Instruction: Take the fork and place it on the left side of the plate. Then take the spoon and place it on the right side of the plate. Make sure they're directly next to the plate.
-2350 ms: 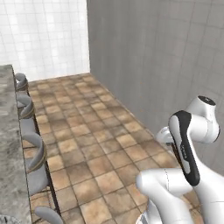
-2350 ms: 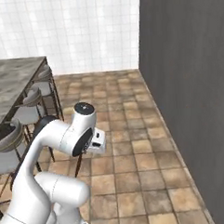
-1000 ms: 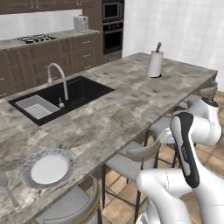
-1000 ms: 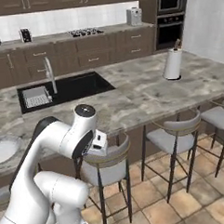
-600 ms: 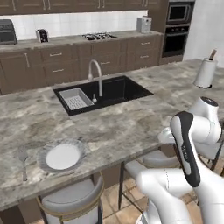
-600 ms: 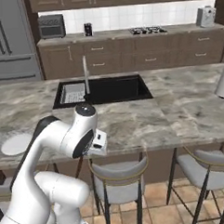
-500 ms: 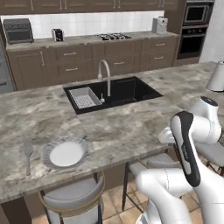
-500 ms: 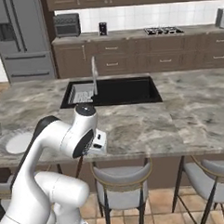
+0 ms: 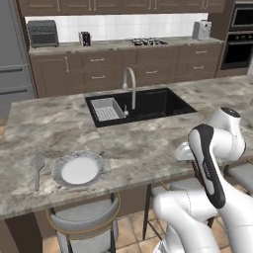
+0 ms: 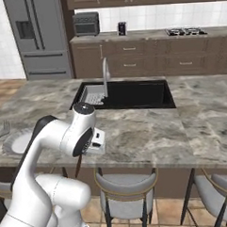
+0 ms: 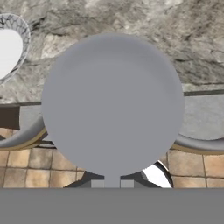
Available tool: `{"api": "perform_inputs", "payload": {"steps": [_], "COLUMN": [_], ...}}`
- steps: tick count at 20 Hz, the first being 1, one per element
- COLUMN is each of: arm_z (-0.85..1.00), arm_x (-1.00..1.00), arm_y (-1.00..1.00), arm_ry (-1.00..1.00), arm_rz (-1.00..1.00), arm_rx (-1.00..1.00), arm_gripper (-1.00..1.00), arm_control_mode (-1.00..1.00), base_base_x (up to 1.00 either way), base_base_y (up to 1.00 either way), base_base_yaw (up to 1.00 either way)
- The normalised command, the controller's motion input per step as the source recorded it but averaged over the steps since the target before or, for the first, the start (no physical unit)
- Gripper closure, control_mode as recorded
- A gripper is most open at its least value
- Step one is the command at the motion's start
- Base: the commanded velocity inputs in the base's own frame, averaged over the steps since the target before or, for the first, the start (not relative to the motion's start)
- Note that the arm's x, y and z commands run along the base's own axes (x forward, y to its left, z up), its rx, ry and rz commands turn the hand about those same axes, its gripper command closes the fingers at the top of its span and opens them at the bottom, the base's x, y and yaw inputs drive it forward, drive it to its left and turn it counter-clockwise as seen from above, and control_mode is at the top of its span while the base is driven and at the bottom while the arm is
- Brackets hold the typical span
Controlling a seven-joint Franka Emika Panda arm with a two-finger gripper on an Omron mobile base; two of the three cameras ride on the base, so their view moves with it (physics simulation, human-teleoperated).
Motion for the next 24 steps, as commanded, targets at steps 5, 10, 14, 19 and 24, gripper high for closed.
{"api": "perform_inputs", "payload": {"steps": [5, 10, 14, 19, 24], "arm_z": [0.0, 0.0, 0.0, 0.0, 0.0], "arm_x": [0.0, 0.0, 0.0, 0.0, 0.0], "arm_y": [0.0, 0.0, 0.0, 0.0, 0.0], "arm_ry": [0.0, 0.0, 0.0, 0.0, 0.0], "arm_rz": [0.0, 0.0, 0.0, 0.0, 0.0], "arm_rx": [0.0, 0.0, 0.0, 0.0, 0.0], "arm_gripper": [1.0, 1.0, 1.0, 1.0, 1.0], "arm_control_mode": [1.0, 1.0, 1.0, 1.0, 1.0], "base_base_x": [0.26, 0.24, 0.2, 0.23, 0.2], "base_base_y": [0.14, 0.23, 0.29, 0.25, 0.24], "base_base_yaw": [0.22, 0.32, 0.49, 0.59, 0.54]}}
